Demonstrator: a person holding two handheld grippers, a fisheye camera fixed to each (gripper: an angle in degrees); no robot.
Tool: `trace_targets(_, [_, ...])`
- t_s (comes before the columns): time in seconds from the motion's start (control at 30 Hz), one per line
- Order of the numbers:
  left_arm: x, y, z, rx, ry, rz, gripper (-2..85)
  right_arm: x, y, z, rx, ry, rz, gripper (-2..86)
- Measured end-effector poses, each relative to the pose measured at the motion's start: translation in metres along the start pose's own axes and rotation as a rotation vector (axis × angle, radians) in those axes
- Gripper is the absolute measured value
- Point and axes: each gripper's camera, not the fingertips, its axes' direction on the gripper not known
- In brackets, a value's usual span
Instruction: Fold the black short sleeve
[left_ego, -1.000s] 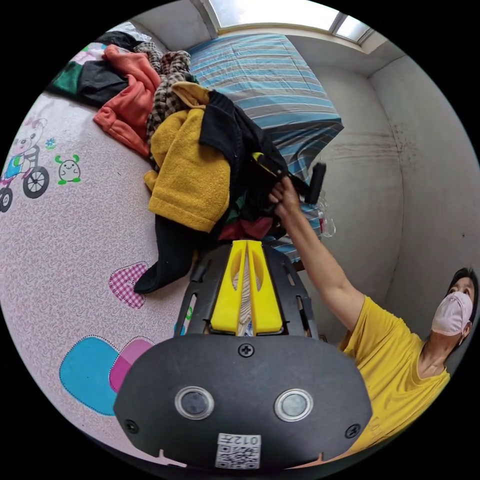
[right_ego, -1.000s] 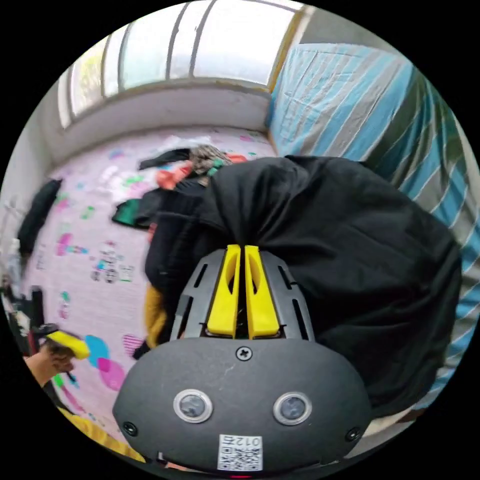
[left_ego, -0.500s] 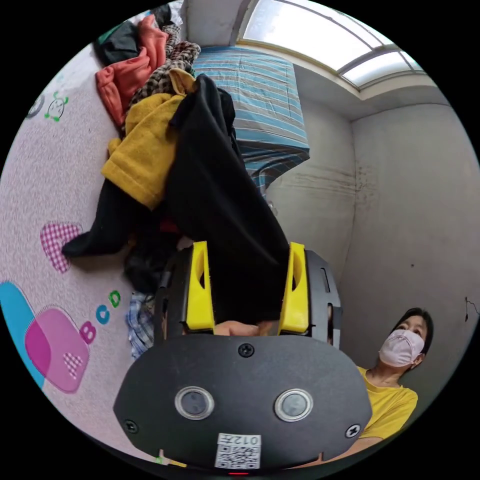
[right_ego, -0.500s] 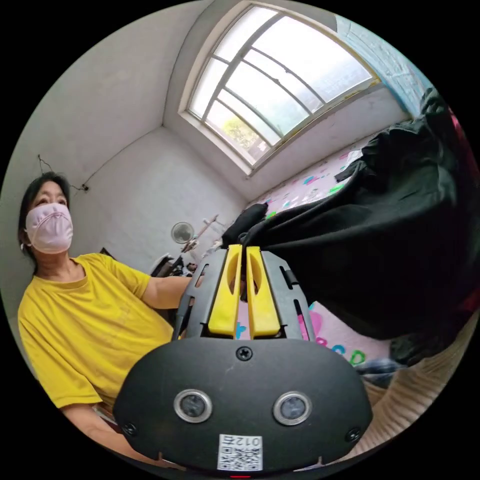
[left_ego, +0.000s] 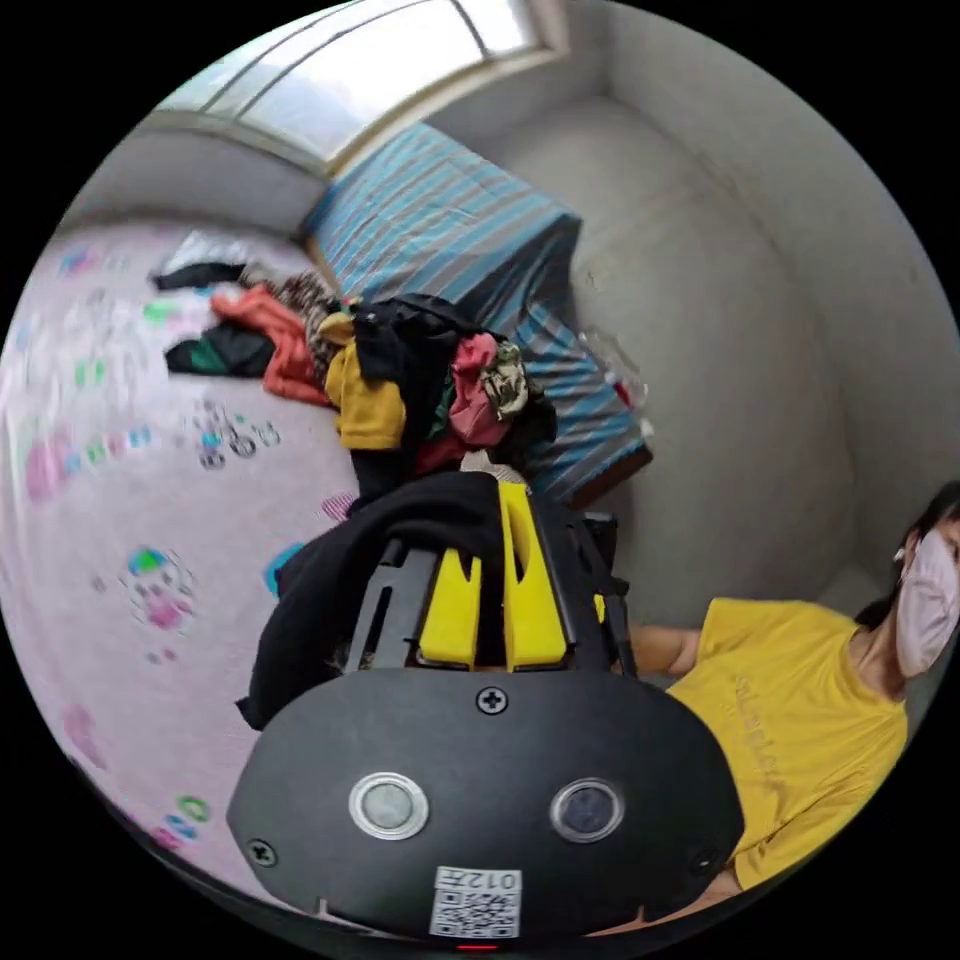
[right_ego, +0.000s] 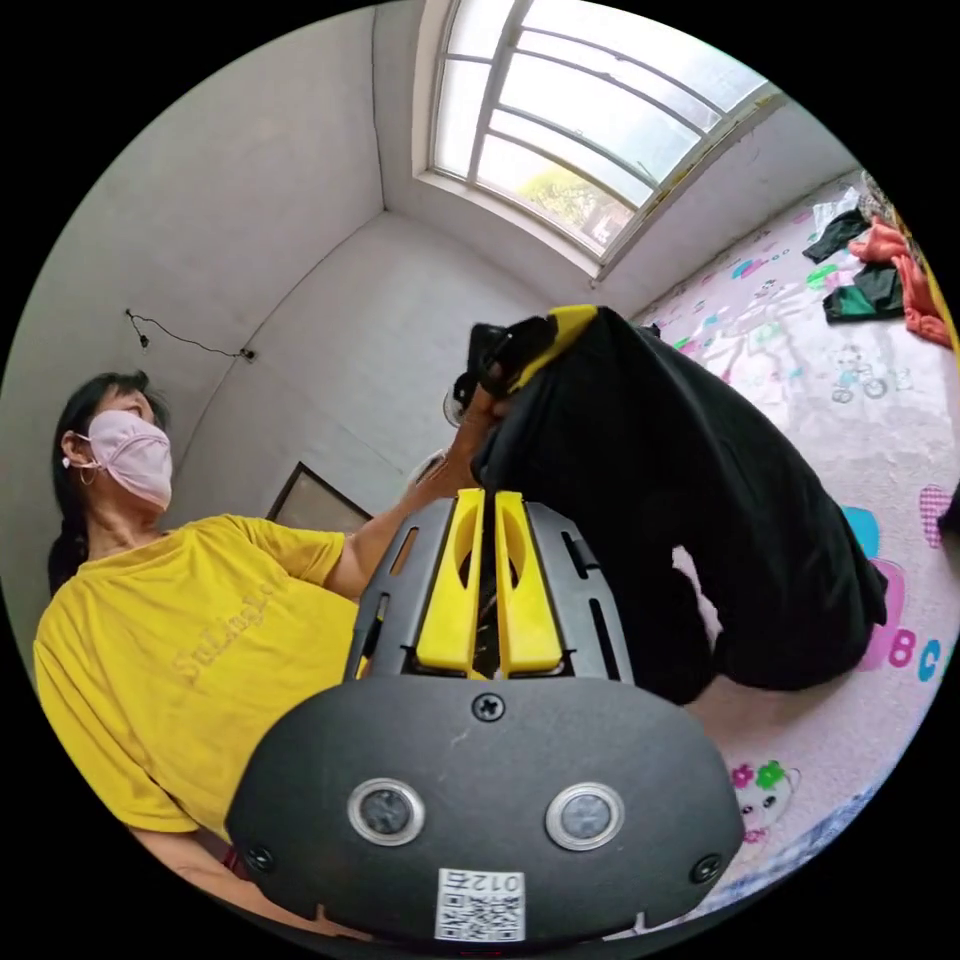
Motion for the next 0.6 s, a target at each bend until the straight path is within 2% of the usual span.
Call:
trace_targets(0.17, [0.143,-0.021,-0.021,-0.247,-0.185,0.498,6.7,-0.018,0.005,0.034,0.075,-0.096,-0.003,1.8])
trace_targets(0.3, [0.196,0.037,0.030,-0.560,-0.257,0.665,6.8,-0.017,0.048,0.045,0.063,0.060,0.099,1.7])
trace_targets(0.37, [0.191,0.082,0.067,-0.712,-0.270,0.645,7.0,-0.009,0.076,0.048,0.045,0.171,0.198,1.7])
trace_targets(0.43, [0.173,0.138,0.108,-0.870,-0.276,0.567,7.3,0.003,0.117,0.045,0.115,0.246,0.363,1.7])
trace_targets(0.5, [0.134,0.224,0.158,-1.059,-0.286,0.378,7.4,0.006,0.140,0.044,0.178,0.279,0.445,1.7])
trace_targets(0.57, [0.105,0.285,0.180,-1.169,-0.290,0.213,7.0,0.008,0.151,0.050,0.200,0.322,0.488,1.7])
trace_targets(0.6, [0.093,0.315,0.181,-1.170,-0.246,0.103,6.9,0.010,0.153,0.056,0.193,0.346,0.503,1.7])
